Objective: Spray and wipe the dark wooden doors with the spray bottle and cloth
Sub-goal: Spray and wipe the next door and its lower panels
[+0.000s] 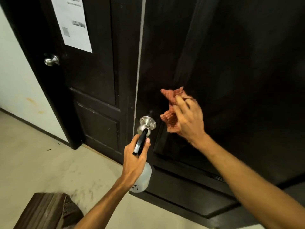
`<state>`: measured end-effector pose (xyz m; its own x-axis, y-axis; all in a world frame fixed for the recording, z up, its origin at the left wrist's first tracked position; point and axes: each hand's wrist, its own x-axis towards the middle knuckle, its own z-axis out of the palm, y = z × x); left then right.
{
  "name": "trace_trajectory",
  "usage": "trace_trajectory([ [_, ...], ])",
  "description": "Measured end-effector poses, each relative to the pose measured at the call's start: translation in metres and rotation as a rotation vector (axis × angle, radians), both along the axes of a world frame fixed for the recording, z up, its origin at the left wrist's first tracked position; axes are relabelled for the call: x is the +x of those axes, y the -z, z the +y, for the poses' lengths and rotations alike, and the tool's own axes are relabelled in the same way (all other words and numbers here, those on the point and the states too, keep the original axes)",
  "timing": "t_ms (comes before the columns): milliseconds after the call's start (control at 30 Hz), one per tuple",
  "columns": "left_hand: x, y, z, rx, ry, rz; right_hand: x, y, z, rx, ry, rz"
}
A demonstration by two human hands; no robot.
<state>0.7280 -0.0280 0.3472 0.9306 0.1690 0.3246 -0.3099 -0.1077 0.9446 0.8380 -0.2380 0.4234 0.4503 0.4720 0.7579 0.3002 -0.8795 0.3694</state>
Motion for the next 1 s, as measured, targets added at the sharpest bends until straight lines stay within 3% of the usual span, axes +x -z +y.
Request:
trace_trajectory([
  [167, -0.005, 0.007, -0.016, 0.035, 0.004, 0.025, -0.027, 0.103, 0.010, -0.471, -0.006, 0.501],
  [267, -0.010, 0.012, -0.021, 0.063, -0.009, 0.041, -0.040, 0.114, 0.009, -0.498, 0.052, 0.618],
  [333, -0.014, 0.015, -0.021, 0.066, -0.023, 0.043, -0.041, 0.109, 0.002, -0.362, 0.057, 0.554],
  [433, -0.017, 0.014, -0.025, 0.053, -0.026, 0.054, -0.052, 0.081, -0.033, 0.044, 0.008, 0.318],
  [567, -0.019, 0.008, -0.037, 0.068, -0.004, 0.043, -0.079, 0.054, -0.092, 0.507, 0.277, -0.060],
  [667, -0.018, 0.005, -0.051, 0.078, 0.031, 0.028, -0.093, 0.076, -0.091, 0.775, 0.328, 0.002],
  [833, -0.019, 0.002, -0.085, 0.124, 0.116, 0.048, -0.095, 0.126, -0.053, 0.675, 0.221, 0.444],
  [933, -0.021, 0.004, -0.099, 0.133, 0.165, 0.056, -0.091, 0.113, -0.067, 0.668, 0.175, 0.384],
  [1000, -0.023, 0.006, -0.111, 0.141, 0.190, 0.056, -0.104, 0.104, -0.095, 0.820, 0.198, 0.216],
])
